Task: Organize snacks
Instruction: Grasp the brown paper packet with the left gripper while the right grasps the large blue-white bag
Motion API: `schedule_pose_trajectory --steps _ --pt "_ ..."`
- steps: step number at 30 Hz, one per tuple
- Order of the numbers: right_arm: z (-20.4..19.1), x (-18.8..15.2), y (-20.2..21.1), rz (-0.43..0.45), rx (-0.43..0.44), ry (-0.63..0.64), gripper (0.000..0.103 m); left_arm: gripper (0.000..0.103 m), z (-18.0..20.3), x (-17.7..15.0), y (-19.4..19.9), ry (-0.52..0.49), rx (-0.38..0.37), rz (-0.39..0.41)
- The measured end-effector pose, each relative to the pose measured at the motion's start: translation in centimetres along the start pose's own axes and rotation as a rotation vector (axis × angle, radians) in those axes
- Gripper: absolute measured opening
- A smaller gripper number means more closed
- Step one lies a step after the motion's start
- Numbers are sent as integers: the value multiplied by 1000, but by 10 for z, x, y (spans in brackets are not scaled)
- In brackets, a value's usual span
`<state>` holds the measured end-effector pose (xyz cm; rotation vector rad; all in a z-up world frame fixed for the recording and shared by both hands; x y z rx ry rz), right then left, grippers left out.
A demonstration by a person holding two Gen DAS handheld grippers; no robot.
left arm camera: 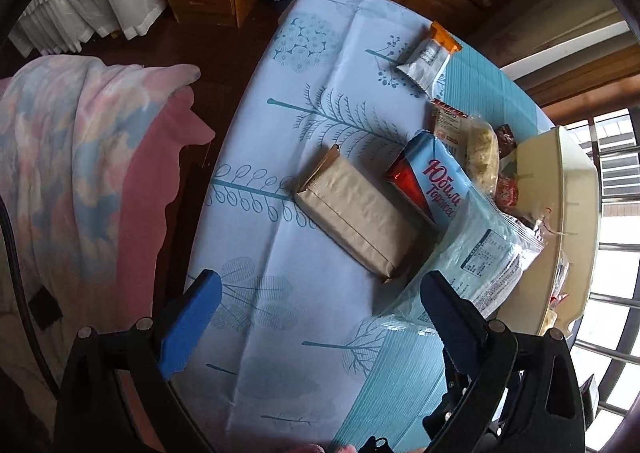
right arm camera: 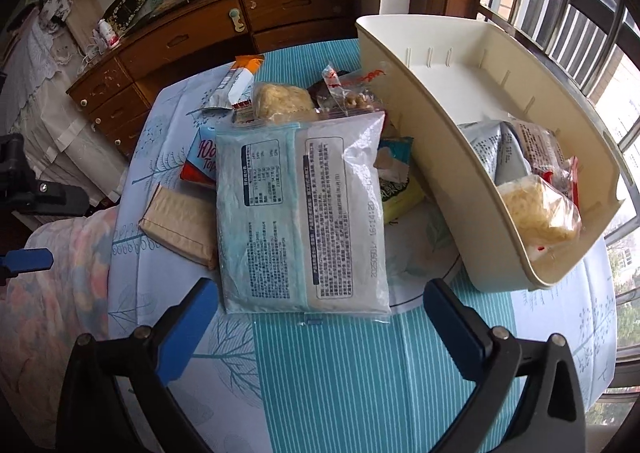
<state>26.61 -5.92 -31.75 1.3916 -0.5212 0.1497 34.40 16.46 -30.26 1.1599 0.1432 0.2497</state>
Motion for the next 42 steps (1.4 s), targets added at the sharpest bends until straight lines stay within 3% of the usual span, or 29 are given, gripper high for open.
schedule_pose_trajectory --steps 14,27,42 --pt "-24 15 -31 58 46 49 103 99 -22 19 -68 252 52 -47" --pt "-35 22 -52 76 36 82 103 99 -24 36 -90 299 70 -30" --pt "-47 23 -64 123 -49 184 103 96 -26 50 -107 333 111 -28"
Point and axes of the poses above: each gripper's, at about its wrist camera, not at the fingertips, and y roughly against the way its jaws point, z to its right, x to its top, the point moved 7 cm from there along -y, roughly the way its jaws point, and after that the axes turned 12 degrees about -x, right-handed, at the moved point
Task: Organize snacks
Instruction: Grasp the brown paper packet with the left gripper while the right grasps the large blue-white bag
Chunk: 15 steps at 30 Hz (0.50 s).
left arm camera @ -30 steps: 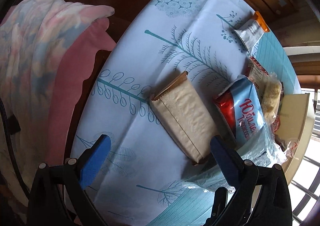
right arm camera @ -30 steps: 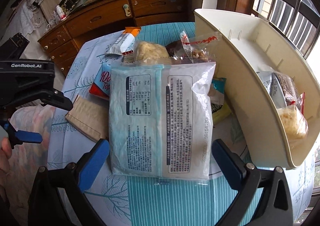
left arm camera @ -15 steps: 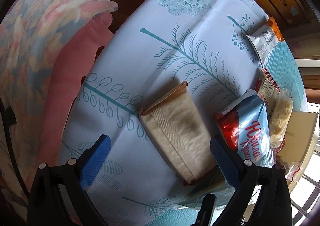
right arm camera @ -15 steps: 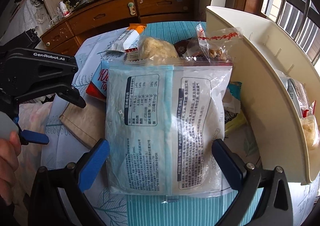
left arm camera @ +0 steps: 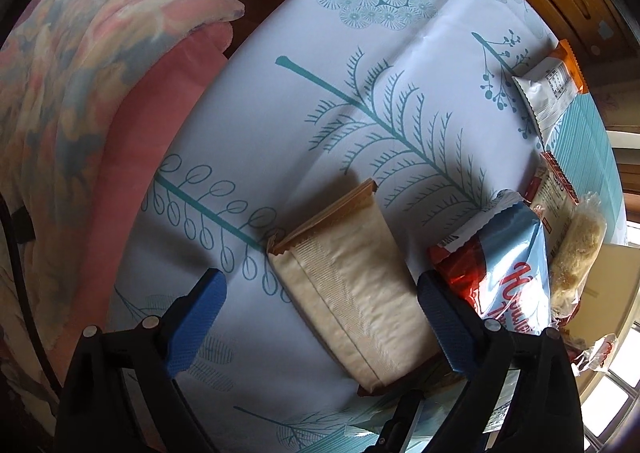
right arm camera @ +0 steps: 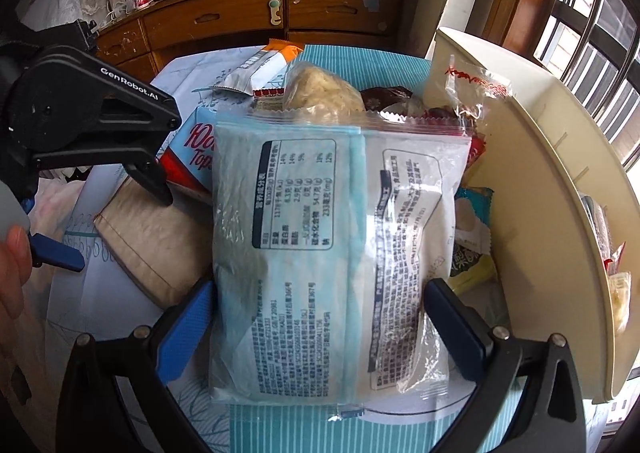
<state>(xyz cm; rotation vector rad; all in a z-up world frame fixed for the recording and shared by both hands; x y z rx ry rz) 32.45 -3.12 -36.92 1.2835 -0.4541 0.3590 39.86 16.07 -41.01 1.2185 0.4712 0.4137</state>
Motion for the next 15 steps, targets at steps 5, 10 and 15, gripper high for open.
schedule_pose_trajectory --steps 5,10,15 --pt "-4 -2 -5 -4 -12 17 103 96 4 0 0 13 -7 8" --pt "-4 -4 -15 -36 -1 27 103 96 2 2 -3 21 -12 14" --pt "-2 -4 -15 -30 7 32 103 91 -3 -1 -4 44 -34 18"
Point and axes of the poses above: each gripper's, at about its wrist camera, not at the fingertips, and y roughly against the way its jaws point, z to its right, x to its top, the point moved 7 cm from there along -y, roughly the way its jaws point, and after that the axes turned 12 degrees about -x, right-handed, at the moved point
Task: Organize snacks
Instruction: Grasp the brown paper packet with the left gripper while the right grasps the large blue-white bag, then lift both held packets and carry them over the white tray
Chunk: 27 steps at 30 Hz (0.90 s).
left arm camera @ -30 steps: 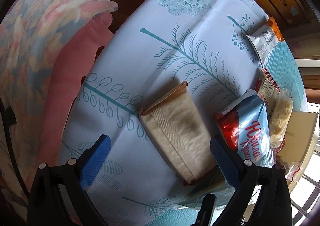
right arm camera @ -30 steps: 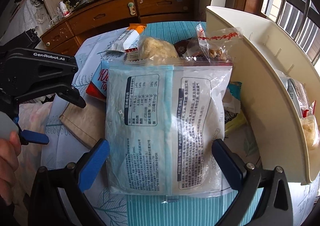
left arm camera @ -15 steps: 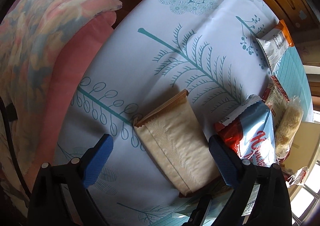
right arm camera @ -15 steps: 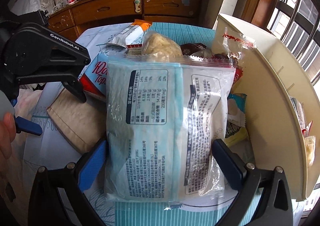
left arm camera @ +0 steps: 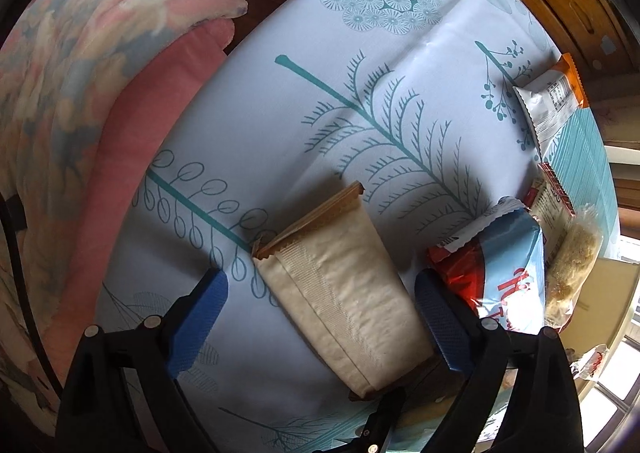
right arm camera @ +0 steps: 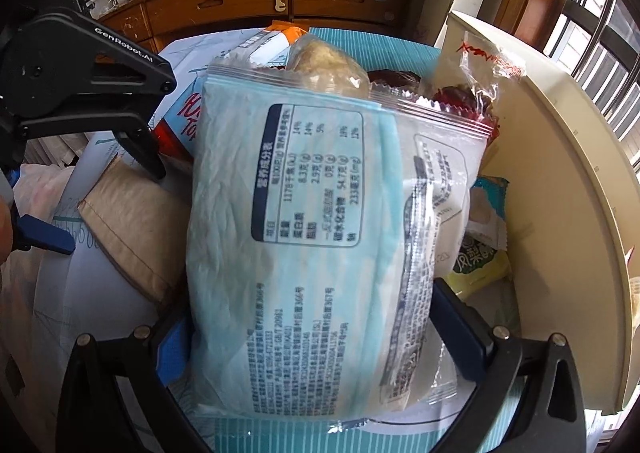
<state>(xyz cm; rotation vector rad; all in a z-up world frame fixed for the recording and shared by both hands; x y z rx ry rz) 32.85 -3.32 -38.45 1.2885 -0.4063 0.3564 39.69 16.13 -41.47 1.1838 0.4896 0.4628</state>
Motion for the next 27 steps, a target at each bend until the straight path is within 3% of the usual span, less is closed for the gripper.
schedule_pose_trajectory --steps 5,10,17,19,27 --pt "3 -4 2 3 30 3 98 87 -4 -3 -1 -5 21 16" --pt "8 -6 6 -1 57 11 94 74 -1 -9 1 -18 78 29" --pt "14 -10 11 -21 85 37 93 72 -7 -16 6 22 68 -10" --pt "16 -11 12 -29 90 38 92 66 -9 -18 7 33 70 -13" --pt "22 -21 19 -80 107 45 92 64 -14 -27 8 80 15 -54"
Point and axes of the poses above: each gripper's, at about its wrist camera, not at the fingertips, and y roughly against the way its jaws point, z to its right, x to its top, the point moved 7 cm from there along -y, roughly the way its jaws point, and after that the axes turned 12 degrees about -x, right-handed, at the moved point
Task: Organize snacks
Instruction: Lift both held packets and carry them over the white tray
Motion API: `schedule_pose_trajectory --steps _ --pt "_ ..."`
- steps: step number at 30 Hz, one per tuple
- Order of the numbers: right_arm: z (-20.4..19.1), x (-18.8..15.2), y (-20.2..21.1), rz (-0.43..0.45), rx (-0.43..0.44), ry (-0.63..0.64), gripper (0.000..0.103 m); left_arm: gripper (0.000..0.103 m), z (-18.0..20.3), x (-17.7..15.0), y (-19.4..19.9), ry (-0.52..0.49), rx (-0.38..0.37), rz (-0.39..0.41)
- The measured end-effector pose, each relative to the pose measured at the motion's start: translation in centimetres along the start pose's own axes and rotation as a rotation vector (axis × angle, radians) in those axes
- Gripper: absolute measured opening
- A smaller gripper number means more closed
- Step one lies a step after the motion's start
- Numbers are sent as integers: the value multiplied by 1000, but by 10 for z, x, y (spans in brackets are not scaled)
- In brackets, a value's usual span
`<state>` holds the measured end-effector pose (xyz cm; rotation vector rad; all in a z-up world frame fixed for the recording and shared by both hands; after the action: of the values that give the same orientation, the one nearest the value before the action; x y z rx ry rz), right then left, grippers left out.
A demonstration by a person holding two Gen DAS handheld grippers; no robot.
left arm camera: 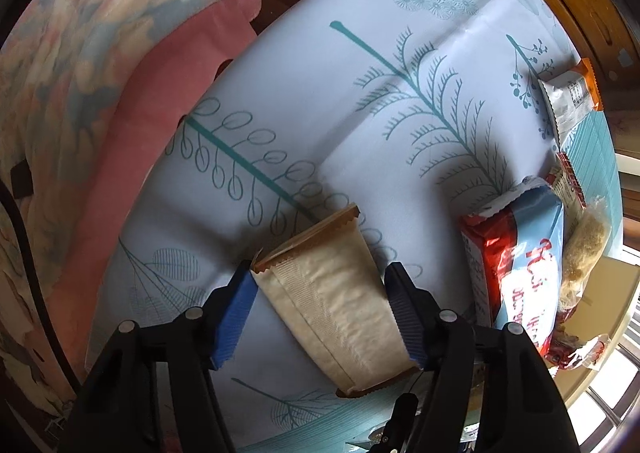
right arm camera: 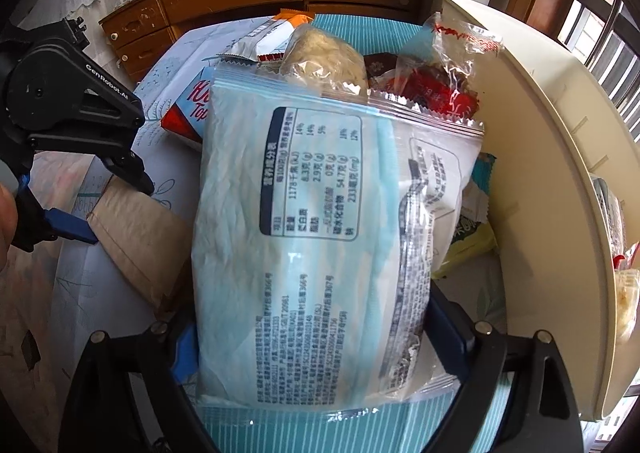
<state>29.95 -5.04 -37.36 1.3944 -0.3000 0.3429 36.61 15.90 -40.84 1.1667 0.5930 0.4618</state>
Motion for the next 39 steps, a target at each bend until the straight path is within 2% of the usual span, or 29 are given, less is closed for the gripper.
schedule_pose_trajectory --steps 9,19,25,31,39 --pt "9 -14 9 -48 -6 -10 91 63 -9 -18 10 -19 -51 -27" --pt "14 -41 37 -52 -32 -14 91 59 -10 -41 49 -140 -142 13" --pt "10 -47 59 -23 -59 -30 91 57 -5 -59 71 -216 -185 24" --pt "8 -51 82 17 -86 -56 91 55 -17 -66 93 -300 -221 66" --pt "4 -57 112 75 -128 -83 91 55 -20 -74 119 -394 -325 123"
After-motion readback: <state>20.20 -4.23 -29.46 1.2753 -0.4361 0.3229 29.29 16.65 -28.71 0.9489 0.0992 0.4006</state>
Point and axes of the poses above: each gripper's, at about its wrist camera, not at the fingertips, and y roughly against the way its jaws point, z to its right, x to its top, the point moved 7 cm from there along -y, roughly the way its jaws point, and after that the axes turned 12 degrees about -x, right-handed, at the moved point
